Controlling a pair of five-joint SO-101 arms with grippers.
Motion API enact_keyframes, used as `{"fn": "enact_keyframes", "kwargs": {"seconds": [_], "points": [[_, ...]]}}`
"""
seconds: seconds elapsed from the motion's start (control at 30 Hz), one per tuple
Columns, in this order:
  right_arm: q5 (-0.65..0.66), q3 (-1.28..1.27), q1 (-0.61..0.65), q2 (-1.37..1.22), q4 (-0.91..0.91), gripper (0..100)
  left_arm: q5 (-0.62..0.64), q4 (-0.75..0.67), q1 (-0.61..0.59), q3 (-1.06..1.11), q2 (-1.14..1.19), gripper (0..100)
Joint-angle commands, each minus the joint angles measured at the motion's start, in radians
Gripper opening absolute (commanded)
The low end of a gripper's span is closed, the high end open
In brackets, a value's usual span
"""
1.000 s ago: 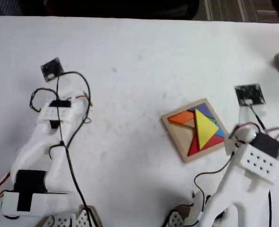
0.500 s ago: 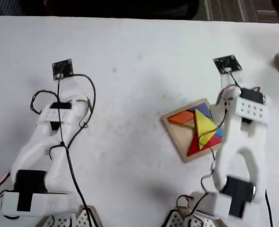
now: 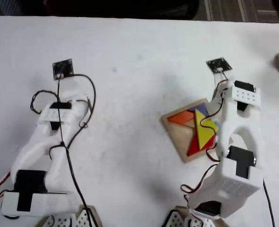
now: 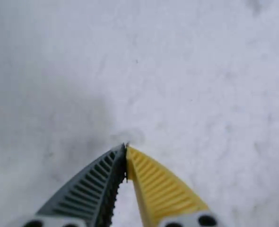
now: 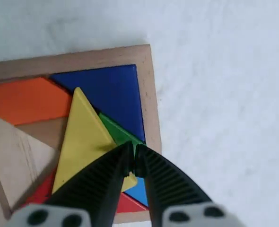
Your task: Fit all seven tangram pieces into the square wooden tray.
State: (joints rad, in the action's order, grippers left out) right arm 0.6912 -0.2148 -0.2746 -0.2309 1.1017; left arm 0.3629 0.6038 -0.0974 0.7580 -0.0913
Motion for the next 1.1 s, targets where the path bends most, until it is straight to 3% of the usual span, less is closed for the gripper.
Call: {"fn": "enact_keyframes", "kwargs": {"seconds": [0.0, 0.5, 0.63, 0.8, 1.07], "points": [[0.094, -0.032, -0.012, 0.031, 0.041, 1.7, -0.009, 0.005, 0.019, -0.009, -0.050, 2], [0.103, -0.232, 0.096, 0.277, 0.041, 1.8, -0.009, 0.005, 0.019, -0.008, -0.048, 2], [0.020, -0.230, 0.105, 0.275, -0.025, 2.1, -0.009, 0.005, 0.016, -0.008, -0.048, 2], [0.008, -0.232, 0.142, 0.285, -0.030, 2.1, -0.009, 0.005, 0.018, -0.008, -0.048, 2], [-0.031, -0.230, 0.315, 0.401, 0.174, 1.8, -0.009, 0.005, 0.015, -0.008, -0.048, 2]]}}
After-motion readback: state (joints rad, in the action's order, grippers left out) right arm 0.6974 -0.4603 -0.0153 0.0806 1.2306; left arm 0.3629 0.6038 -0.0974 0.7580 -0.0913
